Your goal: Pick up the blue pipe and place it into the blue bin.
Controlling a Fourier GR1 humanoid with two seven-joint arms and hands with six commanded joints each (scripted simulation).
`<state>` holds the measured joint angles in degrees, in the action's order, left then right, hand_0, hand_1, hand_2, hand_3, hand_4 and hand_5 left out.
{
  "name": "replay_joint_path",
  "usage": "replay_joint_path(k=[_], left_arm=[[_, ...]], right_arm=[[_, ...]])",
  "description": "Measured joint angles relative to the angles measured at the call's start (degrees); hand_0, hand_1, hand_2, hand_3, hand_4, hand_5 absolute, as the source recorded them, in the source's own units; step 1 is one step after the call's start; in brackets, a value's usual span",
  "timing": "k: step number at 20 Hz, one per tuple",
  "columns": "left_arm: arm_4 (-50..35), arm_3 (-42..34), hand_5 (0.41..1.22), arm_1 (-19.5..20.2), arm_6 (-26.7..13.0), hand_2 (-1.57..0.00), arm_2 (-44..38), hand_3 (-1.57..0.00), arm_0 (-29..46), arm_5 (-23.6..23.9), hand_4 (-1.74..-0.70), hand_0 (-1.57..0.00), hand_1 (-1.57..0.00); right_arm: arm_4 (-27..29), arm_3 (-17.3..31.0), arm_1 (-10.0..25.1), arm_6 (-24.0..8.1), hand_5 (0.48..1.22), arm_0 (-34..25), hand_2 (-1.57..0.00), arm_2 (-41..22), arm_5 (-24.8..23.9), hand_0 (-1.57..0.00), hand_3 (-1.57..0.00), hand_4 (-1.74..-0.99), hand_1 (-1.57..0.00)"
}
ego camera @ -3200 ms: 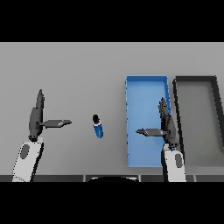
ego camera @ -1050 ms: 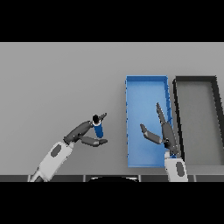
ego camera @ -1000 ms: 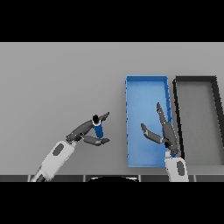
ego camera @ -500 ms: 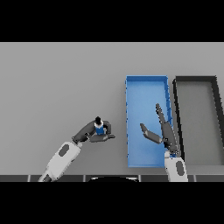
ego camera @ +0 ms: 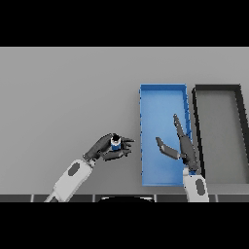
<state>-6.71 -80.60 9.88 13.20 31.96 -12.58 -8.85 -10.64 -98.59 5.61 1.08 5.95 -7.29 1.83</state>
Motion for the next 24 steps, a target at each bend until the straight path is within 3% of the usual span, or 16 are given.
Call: replay_joint_path(k=[9,17,18,20,22,24], left_arm=[[-2.0,-9.0,1.218,-0.2,-8.7,-1.56,1.2,-1.49,-3.3,0.3,-1.74,-1.56,-1.56],[-0.9,-9.6,1.220,0.3,-10.2,-1.57,1.5,-1.50,-3.3,0.3,-1.74,-1.57,-1.57],[-1.0,-9.3,1.220,0.5,-10.0,-1.57,1.4,-1.50,-3.0,0.1,-1.74,-1.57,-1.57],[-0.4,-9.0,1.220,0.1,-10.4,-1.57,1.9,-1.50,-3.1,0.1,-1.74,-1.57,-1.57],[-0.8,-8.9,1.221,0.3,-10.4,-1.57,1.4,-1.50,-3.4,-0.3,-1.74,-1.57,-1.57],[-0.4,-8.9,1.221,0.1,-11.0,-1.57,1.8,-1.49,-3.4,-0.3,-1.74,-1.57,-1.57]], right_arm=[[-0.2,0.7,0.9,2.5,0.606,0.4,0.00,0.5,0.1,0.00,0.00,-1.133,0.00],[-1.1,-1.5,-0.6,4.0,0.615,3.2,0.00,-0.1,-1.7,0.00,0.00,-1.186,0.00],[0.8,-2.6,-0.3,5.9,0.622,3.7,0.00,0.3,-0.5,0.00,0.00,-1.196,0.00],[8.6,-4.7,0.9,5.7,0.589,2.4,0.00,1.4,5.1,0.00,0.00,-1.212,0.00],[15.5,-8.0,4.4,3.6,0.558,0.3,0.00,1.9,11.2,0.00,0.00,-1.256,0.00],[20.8,-12.0,7.8,-1.0,0.515,-2.3,0.00,1.0,15.6,0.00,0.00,-1.303,0.00]])
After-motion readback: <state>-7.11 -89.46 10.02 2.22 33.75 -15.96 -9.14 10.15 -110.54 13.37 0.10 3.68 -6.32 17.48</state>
